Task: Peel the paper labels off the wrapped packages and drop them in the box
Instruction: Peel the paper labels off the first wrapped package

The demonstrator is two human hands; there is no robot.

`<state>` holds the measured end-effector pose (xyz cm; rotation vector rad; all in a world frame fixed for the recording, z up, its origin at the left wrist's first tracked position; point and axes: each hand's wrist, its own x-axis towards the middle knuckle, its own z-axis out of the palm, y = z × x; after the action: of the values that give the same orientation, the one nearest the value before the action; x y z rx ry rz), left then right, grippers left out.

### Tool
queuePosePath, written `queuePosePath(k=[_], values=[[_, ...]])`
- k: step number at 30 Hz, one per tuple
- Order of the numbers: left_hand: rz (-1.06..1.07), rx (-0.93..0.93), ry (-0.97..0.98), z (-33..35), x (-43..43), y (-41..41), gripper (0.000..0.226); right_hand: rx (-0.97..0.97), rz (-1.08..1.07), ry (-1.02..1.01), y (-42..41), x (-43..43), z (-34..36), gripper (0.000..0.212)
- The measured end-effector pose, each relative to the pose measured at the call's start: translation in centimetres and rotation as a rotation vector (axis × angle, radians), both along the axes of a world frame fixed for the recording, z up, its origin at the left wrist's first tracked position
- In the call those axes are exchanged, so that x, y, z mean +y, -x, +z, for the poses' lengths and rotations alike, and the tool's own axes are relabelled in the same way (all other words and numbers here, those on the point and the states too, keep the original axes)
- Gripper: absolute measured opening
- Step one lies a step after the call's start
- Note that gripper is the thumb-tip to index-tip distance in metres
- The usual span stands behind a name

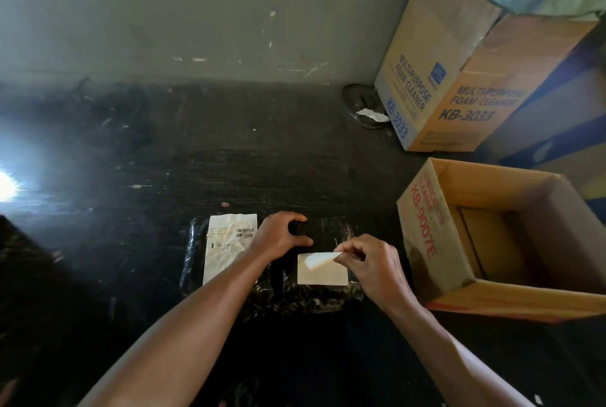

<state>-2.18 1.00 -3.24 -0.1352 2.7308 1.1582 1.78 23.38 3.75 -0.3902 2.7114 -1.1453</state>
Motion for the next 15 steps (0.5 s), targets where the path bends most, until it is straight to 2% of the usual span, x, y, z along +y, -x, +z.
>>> queuePosePath(k=[15], values=[[-0.047, 0.049, 0.081, -1.8, 0.1, 0.3, 0.071, 0.065, -0.025, 0.123, -2.0, 0.6, -1.5, 0.01]])
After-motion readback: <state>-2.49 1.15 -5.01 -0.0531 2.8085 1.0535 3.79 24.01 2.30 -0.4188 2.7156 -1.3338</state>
